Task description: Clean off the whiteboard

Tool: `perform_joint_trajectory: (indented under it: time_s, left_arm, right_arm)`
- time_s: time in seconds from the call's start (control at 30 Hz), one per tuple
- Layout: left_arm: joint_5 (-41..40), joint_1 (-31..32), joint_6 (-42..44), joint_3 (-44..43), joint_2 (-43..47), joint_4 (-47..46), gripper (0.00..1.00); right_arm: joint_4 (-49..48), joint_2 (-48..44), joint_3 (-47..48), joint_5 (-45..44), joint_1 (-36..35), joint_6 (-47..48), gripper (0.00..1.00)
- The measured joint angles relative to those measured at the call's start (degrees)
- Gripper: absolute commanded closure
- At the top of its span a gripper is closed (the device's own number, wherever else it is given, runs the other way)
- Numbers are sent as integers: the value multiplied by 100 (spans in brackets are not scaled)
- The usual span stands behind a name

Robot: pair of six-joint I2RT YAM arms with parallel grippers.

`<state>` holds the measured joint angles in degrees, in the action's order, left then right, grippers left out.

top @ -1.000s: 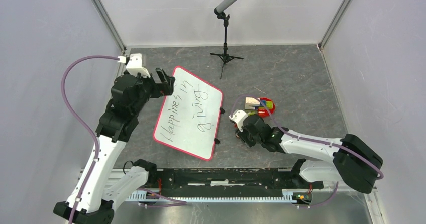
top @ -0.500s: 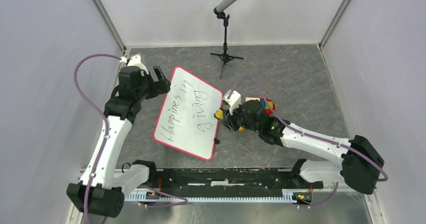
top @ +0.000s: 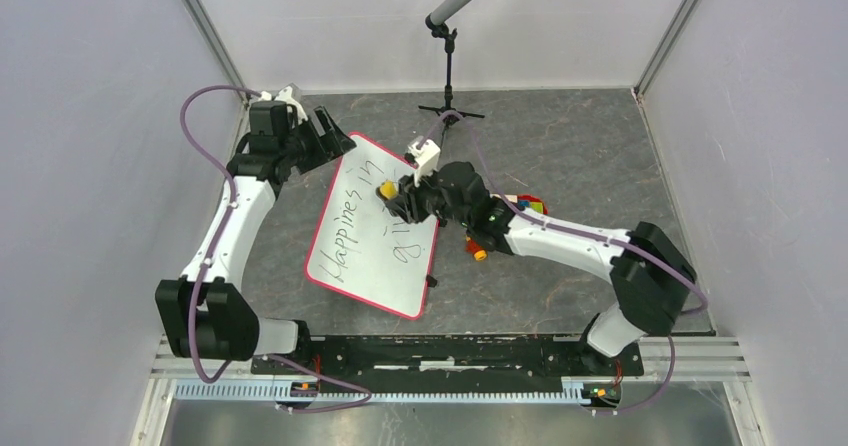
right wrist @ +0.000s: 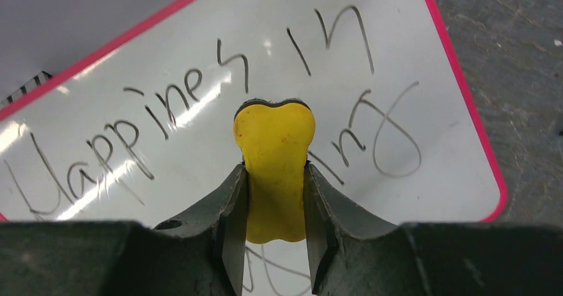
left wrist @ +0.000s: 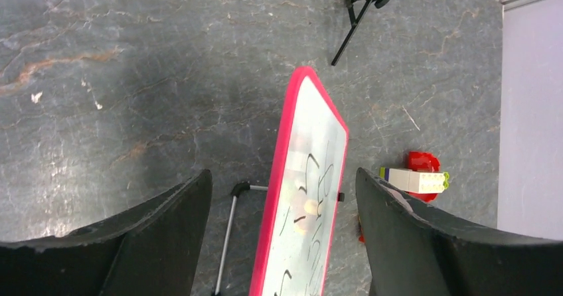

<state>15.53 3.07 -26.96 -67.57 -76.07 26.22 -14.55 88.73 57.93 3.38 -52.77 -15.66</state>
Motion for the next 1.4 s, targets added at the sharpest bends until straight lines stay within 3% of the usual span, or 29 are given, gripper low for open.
perform_joint_trajectory:
  time_s: [0.43,0.53,0.67,0.77,1.0,1.4]
  left_arm:
    - [498,-125,4,-157,-612,-455,47]
    - [660,-142,0,-103,-678,-612,49]
    - [756,-151,2,-13,-682,-699,51]
    - [765,-162,4,39,-682,-726,58]
    - [817,-177,4,103,-682,-754,60]
    - [870,-177,7,144,-673,-778,64]
  right_arm:
    - [-144,1502,1812,131,0,-258,84]
    - [-122,1781,2124,216,0,-304,83]
    - [-120,2031,2330,278,0,-382,67]
    - [-120,2159,2365,313,0,-435,53]
    - [-79,2197,2371,304,0,-439,35]
    - [-79,2197,2374,330,0,-328,42]
